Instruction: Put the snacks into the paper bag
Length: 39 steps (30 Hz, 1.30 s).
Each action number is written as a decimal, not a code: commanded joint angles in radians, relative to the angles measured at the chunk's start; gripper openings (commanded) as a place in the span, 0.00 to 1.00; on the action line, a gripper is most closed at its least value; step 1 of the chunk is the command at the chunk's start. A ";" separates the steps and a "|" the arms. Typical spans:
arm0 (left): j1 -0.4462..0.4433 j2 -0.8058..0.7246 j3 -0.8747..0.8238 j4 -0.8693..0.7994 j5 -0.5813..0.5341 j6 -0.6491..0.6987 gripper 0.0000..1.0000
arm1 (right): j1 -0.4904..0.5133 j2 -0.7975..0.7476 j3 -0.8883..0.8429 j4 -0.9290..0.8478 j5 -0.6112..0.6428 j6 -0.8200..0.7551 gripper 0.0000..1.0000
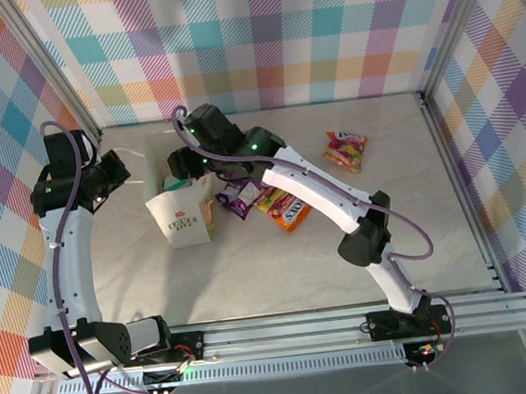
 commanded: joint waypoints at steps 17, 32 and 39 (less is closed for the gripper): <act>0.020 -0.030 0.005 -0.021 0.016 0.011 0.03 | 0.006 -0.460 -0.489 0.080 0.233 -0.106 0.52; 0.019 -0.049 0.001 -0.041 0.010 0.035 0.04 | -0.002 -0.679 -0.758 0.065 0.396 -0.071 0.56; 0.019 -0.060 -0.002 -0.046 0.010 0.044 0.04 | -0.068 -0.791 -0.934 0.052 0.402 0.013 0.59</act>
